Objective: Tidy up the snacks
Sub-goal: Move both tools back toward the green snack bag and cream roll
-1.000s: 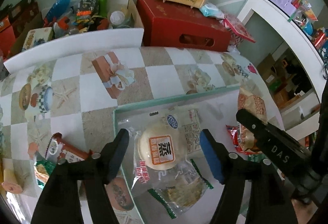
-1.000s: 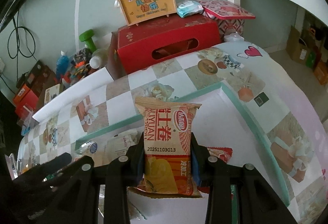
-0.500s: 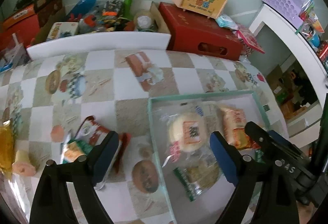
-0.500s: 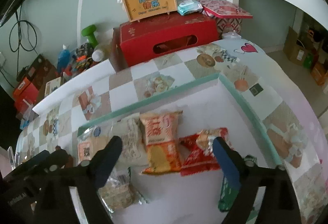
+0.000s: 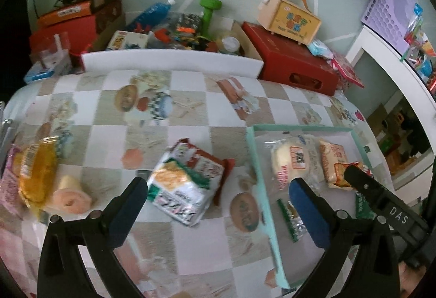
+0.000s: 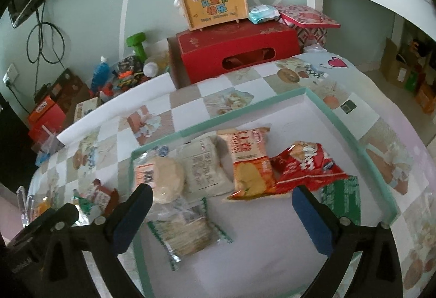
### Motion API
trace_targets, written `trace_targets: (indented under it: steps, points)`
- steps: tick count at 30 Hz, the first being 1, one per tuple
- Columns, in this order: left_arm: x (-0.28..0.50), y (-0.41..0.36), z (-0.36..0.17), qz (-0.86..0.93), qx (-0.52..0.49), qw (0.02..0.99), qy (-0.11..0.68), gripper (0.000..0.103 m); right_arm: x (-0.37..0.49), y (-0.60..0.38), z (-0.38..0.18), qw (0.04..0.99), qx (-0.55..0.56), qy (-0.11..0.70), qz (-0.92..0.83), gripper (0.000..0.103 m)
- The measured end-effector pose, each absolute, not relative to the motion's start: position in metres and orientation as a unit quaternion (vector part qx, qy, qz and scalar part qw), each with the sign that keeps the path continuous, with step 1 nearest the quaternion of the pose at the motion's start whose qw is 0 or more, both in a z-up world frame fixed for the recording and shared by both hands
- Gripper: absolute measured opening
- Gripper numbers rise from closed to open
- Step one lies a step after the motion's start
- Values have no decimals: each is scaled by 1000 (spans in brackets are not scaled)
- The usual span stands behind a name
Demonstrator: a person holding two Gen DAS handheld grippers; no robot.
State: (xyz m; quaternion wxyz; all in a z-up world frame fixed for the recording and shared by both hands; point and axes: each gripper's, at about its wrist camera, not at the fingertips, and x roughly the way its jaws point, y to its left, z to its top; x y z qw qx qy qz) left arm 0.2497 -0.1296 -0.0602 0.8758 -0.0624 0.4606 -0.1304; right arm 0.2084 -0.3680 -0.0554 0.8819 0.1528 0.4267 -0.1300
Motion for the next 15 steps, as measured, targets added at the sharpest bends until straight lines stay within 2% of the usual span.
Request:
trace_targets:
  steps: [6,15]
  points:
    - [241,-103,-53,-111,-67,886,446,103,207,-352,-50,884,147,425,-130,103]
    - [238,-63,-66,-97,-109,873,465,103,210,-320,-52,887,140,428,-98,103]
